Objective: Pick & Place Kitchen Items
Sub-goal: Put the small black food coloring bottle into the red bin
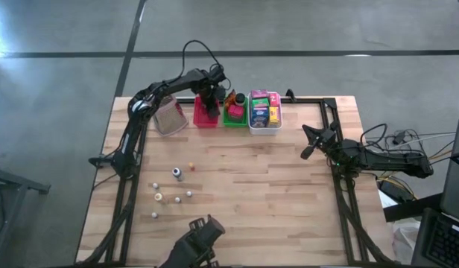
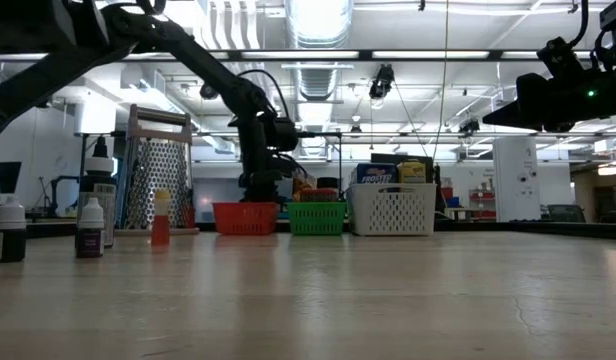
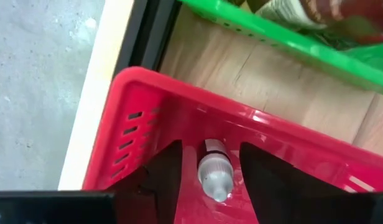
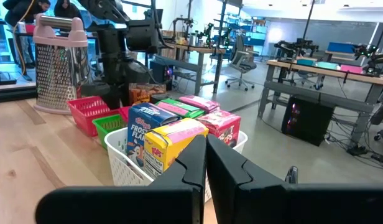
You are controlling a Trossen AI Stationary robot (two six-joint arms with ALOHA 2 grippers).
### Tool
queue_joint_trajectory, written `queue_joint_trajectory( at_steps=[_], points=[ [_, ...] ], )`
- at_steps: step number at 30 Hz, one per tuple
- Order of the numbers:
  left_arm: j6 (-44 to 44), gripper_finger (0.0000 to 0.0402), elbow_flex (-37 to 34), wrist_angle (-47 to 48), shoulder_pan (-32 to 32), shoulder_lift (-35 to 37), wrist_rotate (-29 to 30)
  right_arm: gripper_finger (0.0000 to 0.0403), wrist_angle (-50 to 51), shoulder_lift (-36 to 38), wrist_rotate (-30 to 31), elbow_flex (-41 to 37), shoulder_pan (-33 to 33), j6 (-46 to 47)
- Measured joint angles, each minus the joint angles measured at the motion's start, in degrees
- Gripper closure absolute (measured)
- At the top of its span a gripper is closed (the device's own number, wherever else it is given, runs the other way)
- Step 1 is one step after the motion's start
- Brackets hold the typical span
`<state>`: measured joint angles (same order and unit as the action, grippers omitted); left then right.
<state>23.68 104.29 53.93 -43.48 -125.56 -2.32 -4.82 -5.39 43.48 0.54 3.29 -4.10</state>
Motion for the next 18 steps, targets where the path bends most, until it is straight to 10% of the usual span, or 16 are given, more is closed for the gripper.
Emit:
queue_joint_trajectory(
  at_steps=[18],
  points=[
    [-1.9,0.0235,14.7,18.46,0.23,0.13,0.01,0.0394,0.0,0.0,0.01,-0.01,0.0,0.0]
  ],
)
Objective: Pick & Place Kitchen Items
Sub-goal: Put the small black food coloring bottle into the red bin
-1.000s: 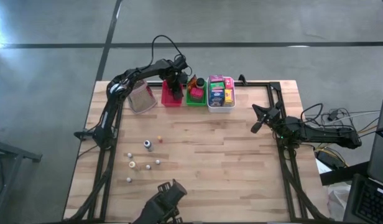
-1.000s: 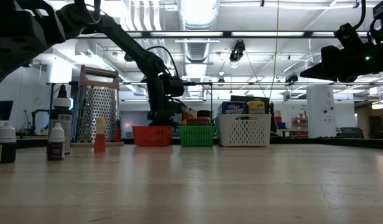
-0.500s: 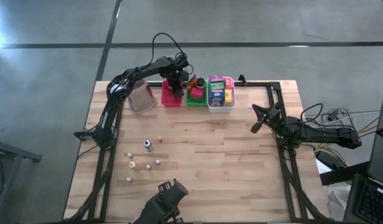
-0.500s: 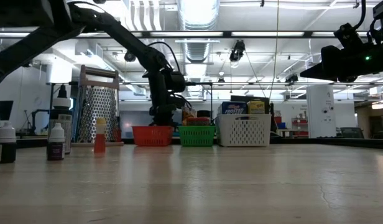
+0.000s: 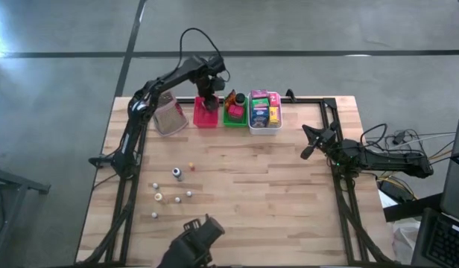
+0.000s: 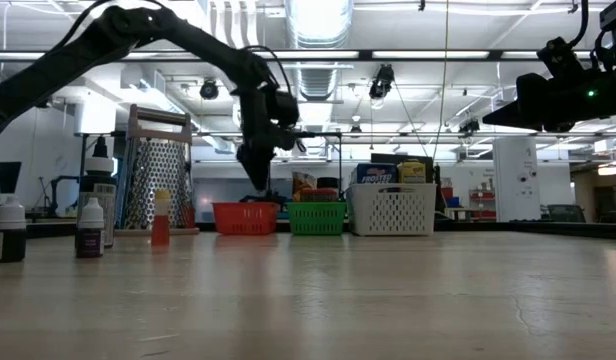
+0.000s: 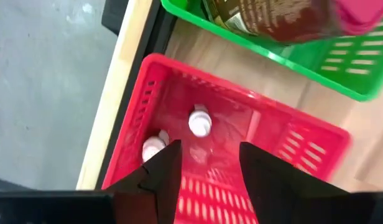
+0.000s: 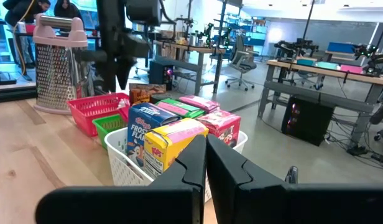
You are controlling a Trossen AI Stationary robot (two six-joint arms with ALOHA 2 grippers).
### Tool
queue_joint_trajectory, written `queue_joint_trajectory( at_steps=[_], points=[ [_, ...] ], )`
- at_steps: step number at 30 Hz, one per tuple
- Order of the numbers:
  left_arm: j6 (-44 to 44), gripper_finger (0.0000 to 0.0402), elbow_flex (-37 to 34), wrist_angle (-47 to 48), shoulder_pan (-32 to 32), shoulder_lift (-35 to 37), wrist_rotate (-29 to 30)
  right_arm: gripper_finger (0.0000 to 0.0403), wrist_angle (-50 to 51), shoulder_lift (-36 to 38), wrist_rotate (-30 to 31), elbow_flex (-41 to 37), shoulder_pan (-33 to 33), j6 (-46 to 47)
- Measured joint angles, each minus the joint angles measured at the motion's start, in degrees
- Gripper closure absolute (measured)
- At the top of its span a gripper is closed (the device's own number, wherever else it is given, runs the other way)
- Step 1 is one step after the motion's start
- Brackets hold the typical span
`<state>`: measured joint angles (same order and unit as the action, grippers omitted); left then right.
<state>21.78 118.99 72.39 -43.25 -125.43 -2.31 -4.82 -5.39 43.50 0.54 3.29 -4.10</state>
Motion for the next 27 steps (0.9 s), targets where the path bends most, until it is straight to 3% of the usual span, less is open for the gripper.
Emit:
queue_joint_trajectory(
  at_steps=[6,15,21,27],
  points=[
    [-3.69,0.0235,5.98,7.13,0.97,0.11,0.0,0.0394,0.0,0.0,-0.01,0.0,0.0,0.0],
    [-6.75,0.0245,5.94,8.59,6.7,4.5,0.02,0.0394,0.0,0.0,-0.01,0.01,0.0,0.0],
    [-9.81,0.0248,3.14,11.87,12.27,8.8,0.49,0.0394,0.0,0.0,0.01,0.02,0.0,0.0],
    [-14.32,0.0248,-3.97,11.93,17.14,16.13,2.0,0.0394,0.0,0.0,0.01,0.0,0.01,0.0]
  ],
)
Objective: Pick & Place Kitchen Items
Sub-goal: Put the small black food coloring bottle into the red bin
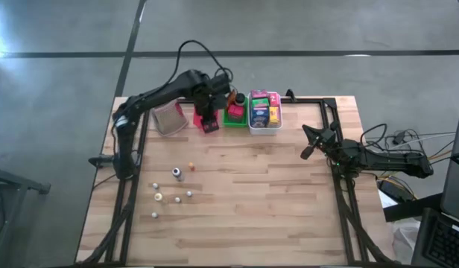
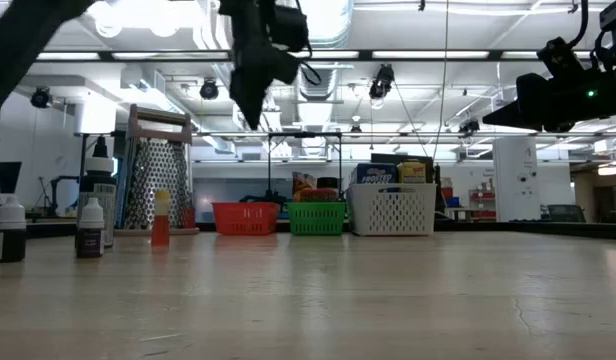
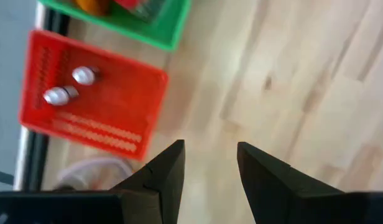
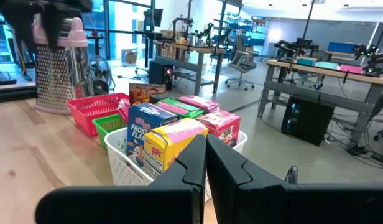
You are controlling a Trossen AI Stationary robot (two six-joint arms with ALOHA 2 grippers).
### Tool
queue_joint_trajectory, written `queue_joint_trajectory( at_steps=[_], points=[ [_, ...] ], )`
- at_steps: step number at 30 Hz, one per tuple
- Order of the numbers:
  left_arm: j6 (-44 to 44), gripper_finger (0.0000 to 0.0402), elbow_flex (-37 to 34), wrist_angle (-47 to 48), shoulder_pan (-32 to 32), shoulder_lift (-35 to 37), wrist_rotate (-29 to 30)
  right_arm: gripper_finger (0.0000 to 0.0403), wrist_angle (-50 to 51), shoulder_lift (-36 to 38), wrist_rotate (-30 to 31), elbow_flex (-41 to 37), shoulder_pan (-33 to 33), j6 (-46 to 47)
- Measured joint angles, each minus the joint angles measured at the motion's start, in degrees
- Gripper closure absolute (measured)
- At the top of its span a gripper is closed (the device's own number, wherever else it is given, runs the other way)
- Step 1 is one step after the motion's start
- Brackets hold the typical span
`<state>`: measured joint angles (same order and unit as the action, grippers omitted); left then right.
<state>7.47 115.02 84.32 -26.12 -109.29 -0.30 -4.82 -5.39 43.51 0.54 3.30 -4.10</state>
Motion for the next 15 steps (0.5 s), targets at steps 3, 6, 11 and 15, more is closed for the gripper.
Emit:
queue_joint_trajectory(
  at_steps=[3,6,11,15],
  points=[
    [-3.45,0.0248,-5.87,-1.77,2.23,4.55,0.22,0.0394,0.0,0.0,0.0,0.01,-0.01,0.0],
    [-8.03,0.0248,-13.01,-3.94,4.12,9.46,0.22,0.0394,0.0,0.0,0.0,0.02,-0.01,0.0],
    [-16.42,0.0248,-24.63,-7.01,6.25,17.23,0.26,0.0394,0.0,0.0,0.0,0.0,0.01,0.0],
    [-22.11,0.0248,-32.29,-9.45,7.82,23.01,0.41,0.0394,0.02,0.0,0.0,0.02,0.01,0.0]
  ],
)
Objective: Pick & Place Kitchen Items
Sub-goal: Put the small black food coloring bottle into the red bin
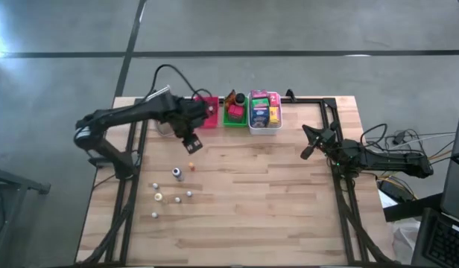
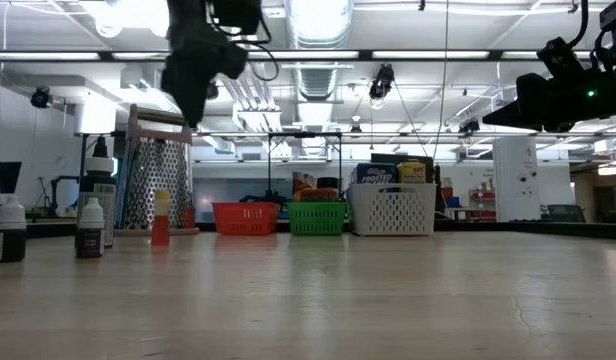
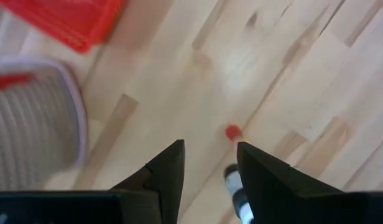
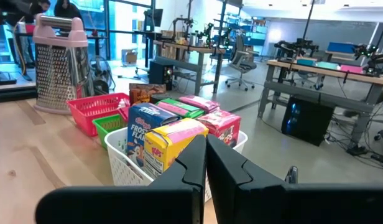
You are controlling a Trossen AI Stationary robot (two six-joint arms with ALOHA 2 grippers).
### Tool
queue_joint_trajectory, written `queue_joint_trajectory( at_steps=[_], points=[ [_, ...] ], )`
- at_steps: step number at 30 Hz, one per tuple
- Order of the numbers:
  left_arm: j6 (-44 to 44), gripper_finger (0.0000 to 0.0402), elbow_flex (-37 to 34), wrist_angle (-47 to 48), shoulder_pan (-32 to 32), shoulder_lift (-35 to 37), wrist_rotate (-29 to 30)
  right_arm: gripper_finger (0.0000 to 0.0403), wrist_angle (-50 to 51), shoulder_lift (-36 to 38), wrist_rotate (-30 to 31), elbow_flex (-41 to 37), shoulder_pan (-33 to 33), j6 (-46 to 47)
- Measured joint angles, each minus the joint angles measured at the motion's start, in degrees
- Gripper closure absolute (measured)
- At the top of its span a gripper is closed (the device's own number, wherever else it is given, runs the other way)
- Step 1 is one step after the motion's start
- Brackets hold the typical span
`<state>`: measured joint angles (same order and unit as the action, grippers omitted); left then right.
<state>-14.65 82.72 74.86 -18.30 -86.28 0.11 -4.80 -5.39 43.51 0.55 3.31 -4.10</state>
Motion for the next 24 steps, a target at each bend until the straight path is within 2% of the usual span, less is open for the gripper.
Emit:
queue_joint_trajectory(
  at_steps=[6,12,18,24],
  points=[
    [-1.26,0.0248,-7.47,-1.08,3.11,7.02,-0.05,0.0394,-0.02,0.0,-0.01,-0.01,-0.01,0.0],
    [2.66,0.0248,-11.33,-5.59,8.78,11.63,-0.03,0.0394,-0.02,0.0,0.0,0.0,0.0,0.0],
    [7.99,0.0248,-13.5,-15.12,18.07,12.33,-0.14,0.0394,-0.01,0.0,-0.02,-0.02,-0.02,0.0],
    [8.12,0.0248,-14.53,-17.67,23.73,11.85,-0.13,0.0394,-0.02,0.0,-0.01,-0.01,-0.01,0.0]
  ],
)
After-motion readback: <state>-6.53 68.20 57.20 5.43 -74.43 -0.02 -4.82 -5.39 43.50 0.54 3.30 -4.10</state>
